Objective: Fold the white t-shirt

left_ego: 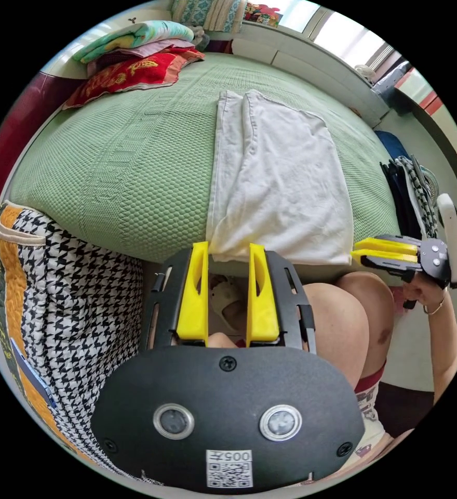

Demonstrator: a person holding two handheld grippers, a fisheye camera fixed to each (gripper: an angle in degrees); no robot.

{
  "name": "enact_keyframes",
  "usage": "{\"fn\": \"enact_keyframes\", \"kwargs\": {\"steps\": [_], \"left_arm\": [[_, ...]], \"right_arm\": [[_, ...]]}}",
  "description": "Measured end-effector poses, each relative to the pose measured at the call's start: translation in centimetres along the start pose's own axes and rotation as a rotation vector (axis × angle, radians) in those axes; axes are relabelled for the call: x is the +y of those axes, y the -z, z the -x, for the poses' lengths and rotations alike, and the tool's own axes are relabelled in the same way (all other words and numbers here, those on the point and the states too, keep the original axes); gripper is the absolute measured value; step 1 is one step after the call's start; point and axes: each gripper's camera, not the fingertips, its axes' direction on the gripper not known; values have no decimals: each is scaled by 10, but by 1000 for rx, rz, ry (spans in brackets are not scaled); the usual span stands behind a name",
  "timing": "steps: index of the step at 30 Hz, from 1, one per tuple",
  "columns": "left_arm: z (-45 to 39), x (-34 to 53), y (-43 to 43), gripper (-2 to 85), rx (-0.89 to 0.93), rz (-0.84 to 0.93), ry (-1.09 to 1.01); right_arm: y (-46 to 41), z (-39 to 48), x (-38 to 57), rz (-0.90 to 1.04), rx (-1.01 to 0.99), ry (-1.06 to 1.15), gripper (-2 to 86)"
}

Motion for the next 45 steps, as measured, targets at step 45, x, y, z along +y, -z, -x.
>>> {"fn": "enact_keyframes", "kwargs": {"steps": [45], "left_arm": [[35, -61, 108, 50, 2, -215, 28]], "right_arm": [[147, -110, -83, -460, 1, -203, -10]]}}
